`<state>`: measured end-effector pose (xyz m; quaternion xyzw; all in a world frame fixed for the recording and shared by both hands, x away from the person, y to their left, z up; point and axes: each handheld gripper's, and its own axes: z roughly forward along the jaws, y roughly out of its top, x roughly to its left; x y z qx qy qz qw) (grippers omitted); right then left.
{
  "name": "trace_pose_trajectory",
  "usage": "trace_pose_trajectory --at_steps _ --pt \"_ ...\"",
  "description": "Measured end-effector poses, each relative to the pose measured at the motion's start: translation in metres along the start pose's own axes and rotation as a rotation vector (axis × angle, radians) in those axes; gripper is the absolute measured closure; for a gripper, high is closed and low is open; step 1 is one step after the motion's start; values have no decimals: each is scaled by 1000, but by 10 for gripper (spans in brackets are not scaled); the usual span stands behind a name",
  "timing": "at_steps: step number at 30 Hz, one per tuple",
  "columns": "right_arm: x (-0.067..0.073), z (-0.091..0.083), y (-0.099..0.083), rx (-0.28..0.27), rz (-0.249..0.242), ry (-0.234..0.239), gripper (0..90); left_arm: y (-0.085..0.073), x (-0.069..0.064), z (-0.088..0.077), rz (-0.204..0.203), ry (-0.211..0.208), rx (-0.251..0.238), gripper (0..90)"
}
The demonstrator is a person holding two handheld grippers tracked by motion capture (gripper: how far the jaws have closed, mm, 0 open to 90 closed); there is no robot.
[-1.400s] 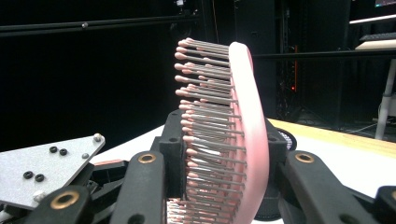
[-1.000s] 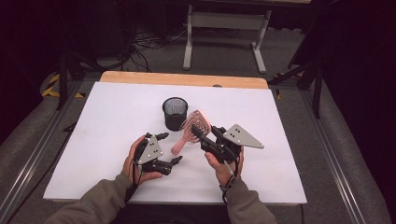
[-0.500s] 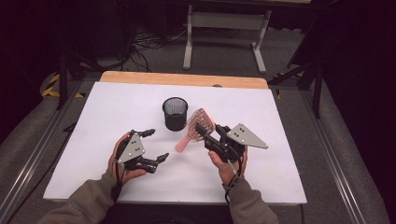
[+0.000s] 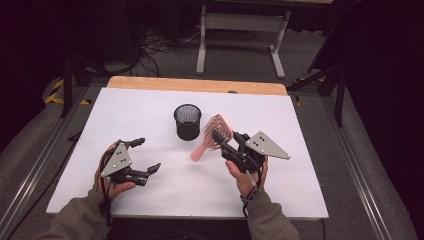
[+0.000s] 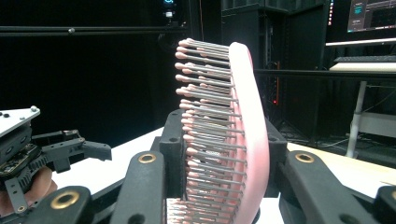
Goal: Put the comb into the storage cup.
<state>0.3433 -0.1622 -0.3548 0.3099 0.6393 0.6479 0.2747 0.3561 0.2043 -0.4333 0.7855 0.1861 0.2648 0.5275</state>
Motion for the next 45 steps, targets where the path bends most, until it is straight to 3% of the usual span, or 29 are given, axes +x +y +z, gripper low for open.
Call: trace_pose_trajectory --at_steps 17,21,34,39,45 --pt "-9 1 14 -31 -24 -22 638 -27 16 -37 -35 37 22 68" --pt "-15 1 23 -51 -17 -35 638 -31 17 -37 -39 35 37 65" --pt "-33 17 62 -95 -85 -84 638 -35 16 -38 -43 44 52 60" --pt "-39 24 66 -114 -61 -98 638 -36 17 -38 -49 39 46 61" --pt "-43 36 66 -103 -67 -118 638 -37 18 -39 -56 38 38 61"
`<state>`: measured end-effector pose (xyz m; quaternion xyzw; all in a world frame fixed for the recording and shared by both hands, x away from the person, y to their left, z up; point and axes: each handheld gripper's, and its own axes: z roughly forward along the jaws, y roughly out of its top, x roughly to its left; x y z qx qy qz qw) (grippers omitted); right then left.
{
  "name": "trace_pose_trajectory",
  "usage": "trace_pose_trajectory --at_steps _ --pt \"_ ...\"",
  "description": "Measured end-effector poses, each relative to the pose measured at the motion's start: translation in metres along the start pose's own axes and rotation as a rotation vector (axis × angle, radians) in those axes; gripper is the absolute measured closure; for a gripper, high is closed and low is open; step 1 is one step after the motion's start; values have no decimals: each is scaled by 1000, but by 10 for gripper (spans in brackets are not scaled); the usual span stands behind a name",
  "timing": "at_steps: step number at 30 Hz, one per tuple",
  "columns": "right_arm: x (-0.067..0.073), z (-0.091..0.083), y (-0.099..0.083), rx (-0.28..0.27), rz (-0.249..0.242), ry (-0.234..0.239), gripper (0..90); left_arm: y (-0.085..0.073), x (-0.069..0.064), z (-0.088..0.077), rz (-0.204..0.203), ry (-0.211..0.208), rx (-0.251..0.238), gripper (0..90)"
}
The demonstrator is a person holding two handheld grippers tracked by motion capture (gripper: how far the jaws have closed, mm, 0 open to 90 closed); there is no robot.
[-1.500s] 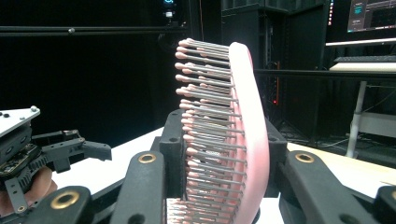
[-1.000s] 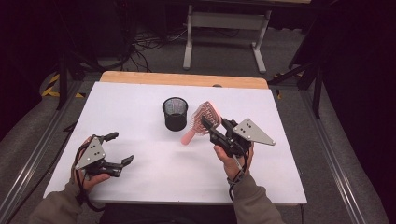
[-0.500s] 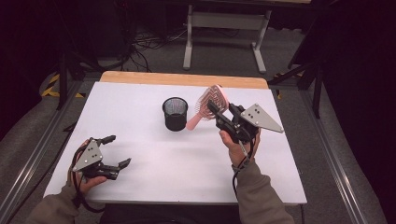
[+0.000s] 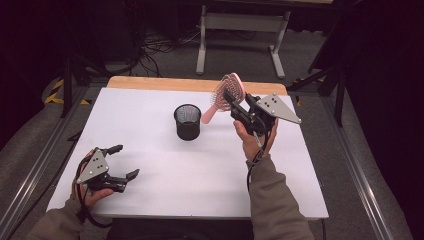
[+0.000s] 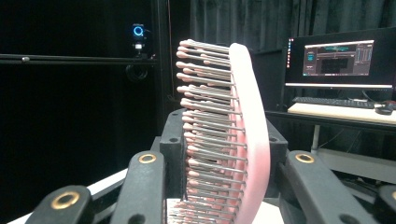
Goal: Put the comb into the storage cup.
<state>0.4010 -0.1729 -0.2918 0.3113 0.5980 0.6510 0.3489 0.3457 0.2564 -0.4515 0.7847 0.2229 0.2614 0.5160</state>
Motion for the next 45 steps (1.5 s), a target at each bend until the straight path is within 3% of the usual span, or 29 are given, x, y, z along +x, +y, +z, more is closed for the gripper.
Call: trace_pose_trajectory --at_steps 24,38,45 --pt "4 45 4 21 -23 -28 639 0 3 -2 -15 -7 -22 57" --pt "5 63 -8 38 -13 -41 639 0 3 -2 -12 -14 -24 58" --pt "6 70 -16 40 17 -37 639 0 3 -3 -14 -16 -27 59"
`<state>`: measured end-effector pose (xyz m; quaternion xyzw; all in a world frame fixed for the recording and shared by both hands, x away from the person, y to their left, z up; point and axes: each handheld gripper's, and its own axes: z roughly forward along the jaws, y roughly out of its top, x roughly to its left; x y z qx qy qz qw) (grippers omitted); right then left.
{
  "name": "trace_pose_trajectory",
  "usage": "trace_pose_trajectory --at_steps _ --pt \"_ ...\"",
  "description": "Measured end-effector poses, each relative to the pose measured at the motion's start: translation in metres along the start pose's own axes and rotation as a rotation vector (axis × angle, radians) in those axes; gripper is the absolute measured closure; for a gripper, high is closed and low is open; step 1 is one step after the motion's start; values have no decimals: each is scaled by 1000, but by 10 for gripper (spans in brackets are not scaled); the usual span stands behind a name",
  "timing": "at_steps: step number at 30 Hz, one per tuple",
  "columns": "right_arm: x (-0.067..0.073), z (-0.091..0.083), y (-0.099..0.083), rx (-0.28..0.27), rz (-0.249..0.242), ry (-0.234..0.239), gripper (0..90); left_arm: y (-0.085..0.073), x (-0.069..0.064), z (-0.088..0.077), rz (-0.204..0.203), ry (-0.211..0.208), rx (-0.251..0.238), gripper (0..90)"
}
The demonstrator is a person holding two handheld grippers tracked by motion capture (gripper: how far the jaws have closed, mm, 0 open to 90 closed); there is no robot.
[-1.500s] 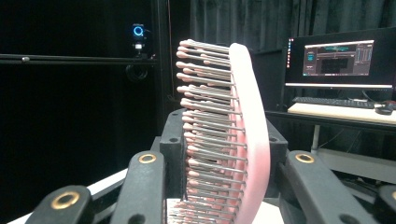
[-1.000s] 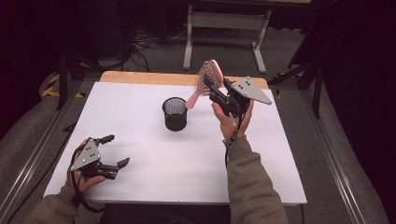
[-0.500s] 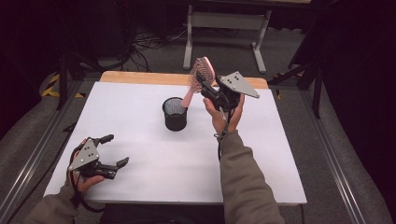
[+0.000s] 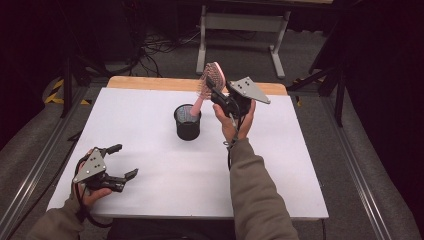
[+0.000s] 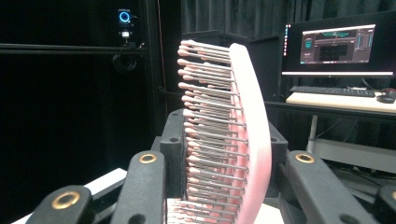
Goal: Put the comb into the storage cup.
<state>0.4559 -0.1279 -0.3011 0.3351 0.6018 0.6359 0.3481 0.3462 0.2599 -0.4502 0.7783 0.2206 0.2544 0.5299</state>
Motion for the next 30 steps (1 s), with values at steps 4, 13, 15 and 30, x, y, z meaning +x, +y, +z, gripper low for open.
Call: trace_pose_trajectory --at_steps 4,13,15,30 --pt "2 4 -5 13 0 6 639 0 0 0 -1 -1 -1 59" --pt "7 12 -18 46 8 16 639 0 0 0 0 -3 1 60" --pt "8 14 -21 50 17 18 639 0 0 0 2 -3 2 60" --pt "12 20 -42 107 31 36 639 0 0 0 0 -3 -3 59"
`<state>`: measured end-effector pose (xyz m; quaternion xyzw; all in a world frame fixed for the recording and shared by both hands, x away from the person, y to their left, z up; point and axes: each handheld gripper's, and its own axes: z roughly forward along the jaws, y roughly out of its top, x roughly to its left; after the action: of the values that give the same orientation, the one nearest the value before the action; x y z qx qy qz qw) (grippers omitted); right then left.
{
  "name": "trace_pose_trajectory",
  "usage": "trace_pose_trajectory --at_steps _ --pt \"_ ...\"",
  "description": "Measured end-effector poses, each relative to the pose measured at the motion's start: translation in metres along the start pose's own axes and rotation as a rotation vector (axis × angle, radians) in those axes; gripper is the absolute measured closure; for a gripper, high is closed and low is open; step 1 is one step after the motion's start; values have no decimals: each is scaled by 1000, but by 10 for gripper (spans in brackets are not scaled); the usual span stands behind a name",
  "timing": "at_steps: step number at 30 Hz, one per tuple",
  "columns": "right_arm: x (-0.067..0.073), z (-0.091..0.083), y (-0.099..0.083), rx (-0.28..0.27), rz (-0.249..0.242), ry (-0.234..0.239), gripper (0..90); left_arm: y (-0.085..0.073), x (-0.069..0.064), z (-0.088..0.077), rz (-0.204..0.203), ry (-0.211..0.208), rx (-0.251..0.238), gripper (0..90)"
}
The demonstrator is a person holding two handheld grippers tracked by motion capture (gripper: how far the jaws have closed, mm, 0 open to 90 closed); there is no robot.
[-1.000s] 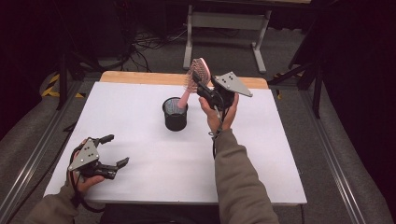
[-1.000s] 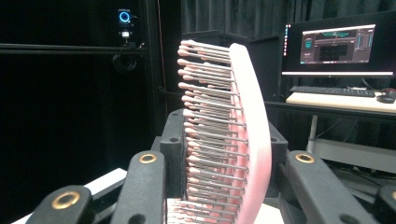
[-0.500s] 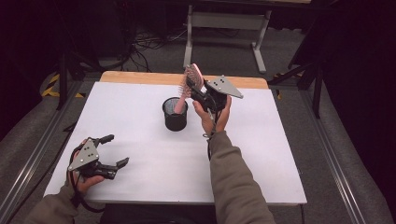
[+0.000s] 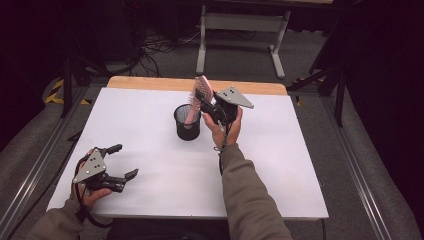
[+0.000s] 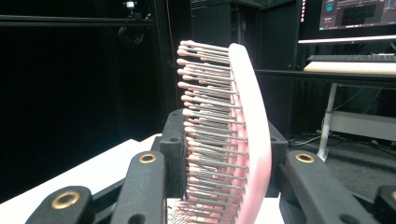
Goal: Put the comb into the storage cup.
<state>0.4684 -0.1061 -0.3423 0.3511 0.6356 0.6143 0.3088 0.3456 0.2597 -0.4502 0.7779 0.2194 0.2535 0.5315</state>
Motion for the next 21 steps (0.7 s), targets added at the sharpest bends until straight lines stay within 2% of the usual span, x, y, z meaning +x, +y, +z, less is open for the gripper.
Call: trace_pose_trajectory --at_steps 16,21 --pt "4 6 -18 45 33 20 638 0 0 1 1 2 4 59" --pt "5 6 -22 41 40 25 637 0 0 1 -3 1 5 60"
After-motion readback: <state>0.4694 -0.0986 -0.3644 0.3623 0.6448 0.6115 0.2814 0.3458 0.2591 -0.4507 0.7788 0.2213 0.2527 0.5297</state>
